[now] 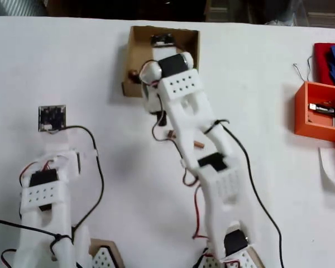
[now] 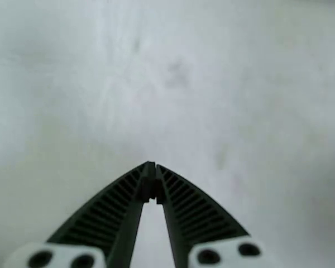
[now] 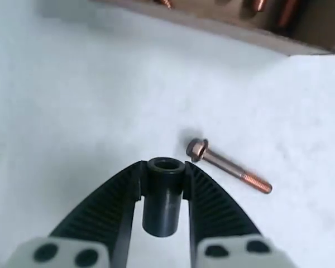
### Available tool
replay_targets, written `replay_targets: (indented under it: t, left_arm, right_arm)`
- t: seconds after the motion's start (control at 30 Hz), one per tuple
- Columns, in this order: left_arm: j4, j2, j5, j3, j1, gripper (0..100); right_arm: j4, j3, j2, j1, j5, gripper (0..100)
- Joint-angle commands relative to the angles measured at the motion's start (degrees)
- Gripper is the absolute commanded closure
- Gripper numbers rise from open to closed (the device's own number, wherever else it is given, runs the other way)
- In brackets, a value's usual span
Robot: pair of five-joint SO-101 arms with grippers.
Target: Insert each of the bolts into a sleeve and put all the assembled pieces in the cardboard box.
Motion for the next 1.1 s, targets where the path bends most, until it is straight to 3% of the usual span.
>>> replay_targets:
  t: [0.0,0.2,0.33,0.6,0.8,1.07]
  left_arm:
    - [-0.79,-0.35,-0.26,-0.22,-0.26,97]
    - [-0.79,-0.35,-0.26,-0.22,-0.26,97]
    - [-0.79,-0.35,-0.26,-0.22,-0.26,97]
    - [-0.79,-0.35,-0.26,-0.22,-0.26,97]
    - [-0.79,-0.35,-0.26,-0.22,-0.26,97]
    - [-0.79,-0.35,-0.26,-0.22,-0.26,97]
  right_arm:
    - [-2.77,13.45,-12.79,-1.71,1.49,97.6]
    - [-24.4,47.82,-26.42,-1.8,2.64,97.6]
    - [-33.8,60.31,-29.41,-1.63,7.3,97.6]
    - [-34.51,65.41,-29.32,-1.27,8.0,97.2]
    - [-34.51,65.41,-29.32,-1.63,8.0,83.2]
    - [-32.75,65.85,-29.41,-1.36,8.09,82.9]
